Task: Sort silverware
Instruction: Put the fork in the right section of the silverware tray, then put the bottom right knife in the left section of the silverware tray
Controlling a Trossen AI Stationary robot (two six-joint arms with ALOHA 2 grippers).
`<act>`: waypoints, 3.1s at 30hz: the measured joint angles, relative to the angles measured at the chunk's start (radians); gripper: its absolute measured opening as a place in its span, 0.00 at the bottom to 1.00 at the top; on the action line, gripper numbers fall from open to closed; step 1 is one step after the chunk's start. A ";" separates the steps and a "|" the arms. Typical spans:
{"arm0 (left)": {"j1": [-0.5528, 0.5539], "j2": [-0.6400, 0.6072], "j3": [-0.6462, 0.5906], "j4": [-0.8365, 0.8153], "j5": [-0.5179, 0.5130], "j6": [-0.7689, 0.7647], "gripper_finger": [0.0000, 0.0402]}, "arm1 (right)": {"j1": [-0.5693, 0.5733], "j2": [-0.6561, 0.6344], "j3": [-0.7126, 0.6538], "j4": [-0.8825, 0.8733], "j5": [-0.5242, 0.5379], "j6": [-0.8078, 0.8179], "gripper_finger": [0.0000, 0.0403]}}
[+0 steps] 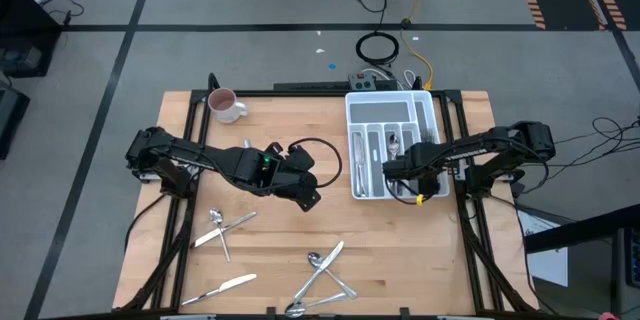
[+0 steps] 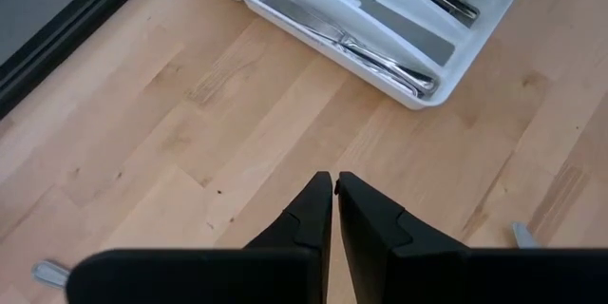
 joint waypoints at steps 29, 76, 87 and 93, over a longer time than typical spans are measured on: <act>0.005 0.000 0.000 0.000 -0.029 0.010 0.08 | -0.016 0.000 -0.030 0.060 -0.039 0.250 0.20; -0.368 -0.071 0.000 -0.227 0.101 -0.501 0.08 | 0.424 0.331 0.624 0.705 -0.628 1.242 0.37; -0.528 -0.076 0.000 -0.240 0.051 -0.569 0.08 | 0.441 0.449 0.625 0.886 -0.641 1.335 0.44; -0.580 -0.076 0.000 -0.250 -0.017 -0.630 0.08 | 0.441 0.536 0.629 0.868 -0.542 1.286 0.61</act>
